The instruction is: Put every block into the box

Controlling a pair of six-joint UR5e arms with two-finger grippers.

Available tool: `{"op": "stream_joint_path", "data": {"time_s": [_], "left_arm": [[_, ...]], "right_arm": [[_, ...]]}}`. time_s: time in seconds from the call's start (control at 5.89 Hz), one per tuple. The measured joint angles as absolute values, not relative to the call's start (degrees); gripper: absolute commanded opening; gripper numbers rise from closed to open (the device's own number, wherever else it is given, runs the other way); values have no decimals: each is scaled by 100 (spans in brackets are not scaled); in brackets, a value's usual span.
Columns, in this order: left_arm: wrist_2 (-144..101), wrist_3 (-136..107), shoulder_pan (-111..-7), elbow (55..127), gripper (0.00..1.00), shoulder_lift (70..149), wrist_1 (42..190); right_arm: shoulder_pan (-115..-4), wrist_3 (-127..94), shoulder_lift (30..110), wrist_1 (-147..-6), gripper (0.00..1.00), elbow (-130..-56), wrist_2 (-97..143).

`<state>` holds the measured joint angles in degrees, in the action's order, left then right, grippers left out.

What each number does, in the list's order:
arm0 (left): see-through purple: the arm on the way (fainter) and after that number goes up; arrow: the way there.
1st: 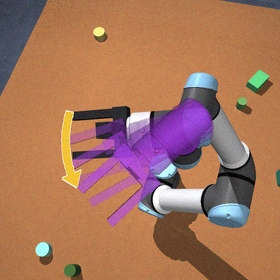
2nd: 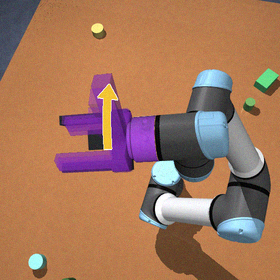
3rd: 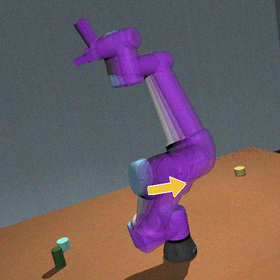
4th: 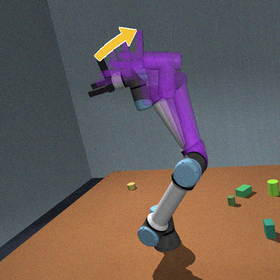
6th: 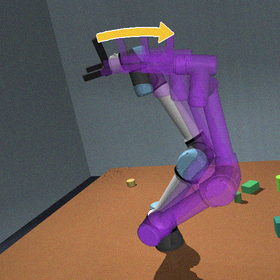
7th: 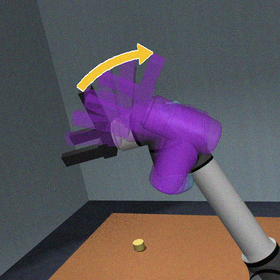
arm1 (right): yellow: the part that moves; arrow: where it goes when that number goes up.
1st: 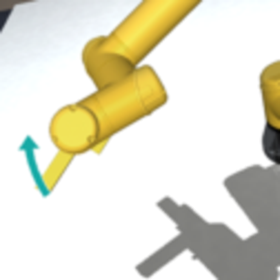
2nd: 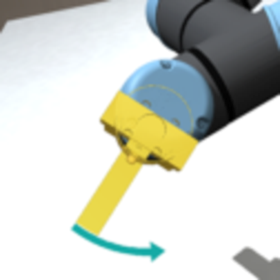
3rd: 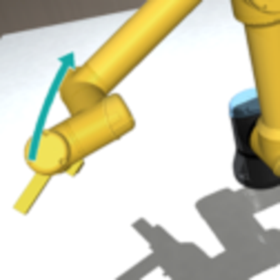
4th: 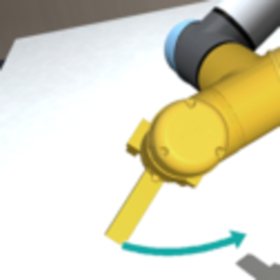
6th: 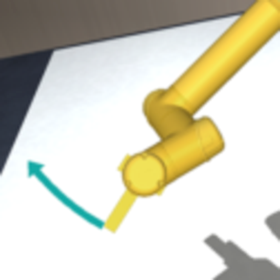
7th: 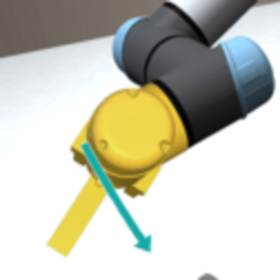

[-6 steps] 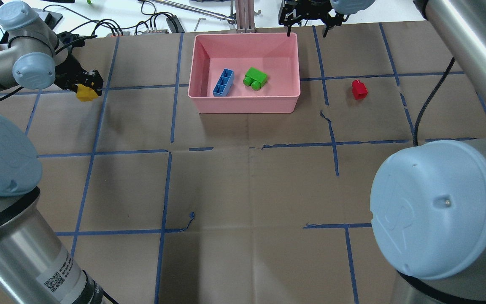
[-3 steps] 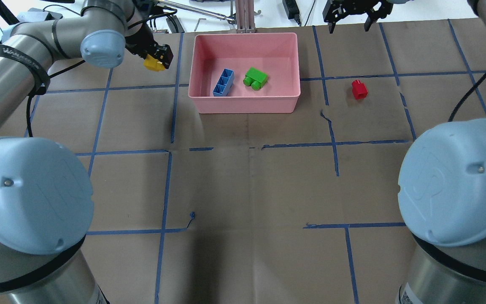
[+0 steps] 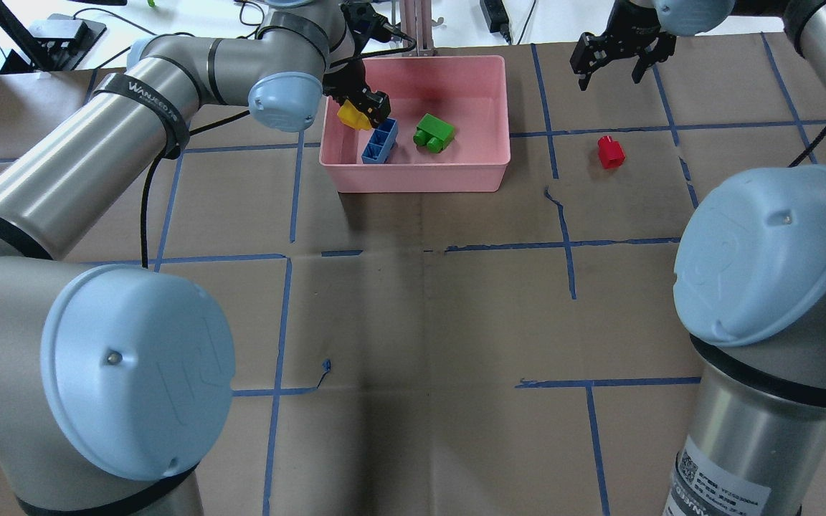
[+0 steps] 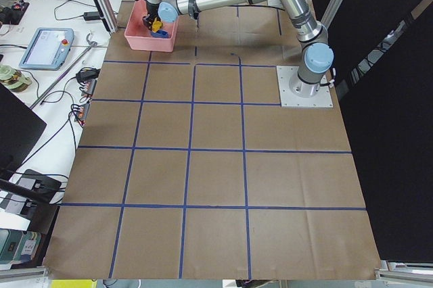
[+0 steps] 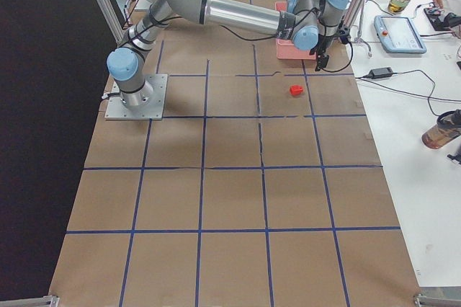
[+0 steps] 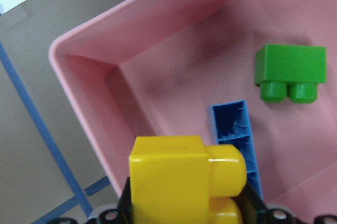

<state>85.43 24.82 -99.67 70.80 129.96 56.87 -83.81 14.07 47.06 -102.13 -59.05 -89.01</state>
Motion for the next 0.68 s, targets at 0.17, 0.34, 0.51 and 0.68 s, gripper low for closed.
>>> {"op": "stream_joint_path", "data": {"time_s": [0.17,0.34,0.51,0.68], "left_arm": [[8552,2462,-10007,7068,99,12986,5668],[8564,2449,-10022,7078,99,12881,5810],[8581,2439,-10032,7105,99,12707,6135],[8607,2372,-10033,7135,99,12463,6611]], "right_arm": [[-8372,1542,4537,-10203,100,-5914,-8968],[-8369,1591,4381,-10177,100,-5920,-9063],[-8357,1601,4249,-10142,100,-5934,-9136],[-8331,1598,4177,-10100,94,-6040,-9189]]}}
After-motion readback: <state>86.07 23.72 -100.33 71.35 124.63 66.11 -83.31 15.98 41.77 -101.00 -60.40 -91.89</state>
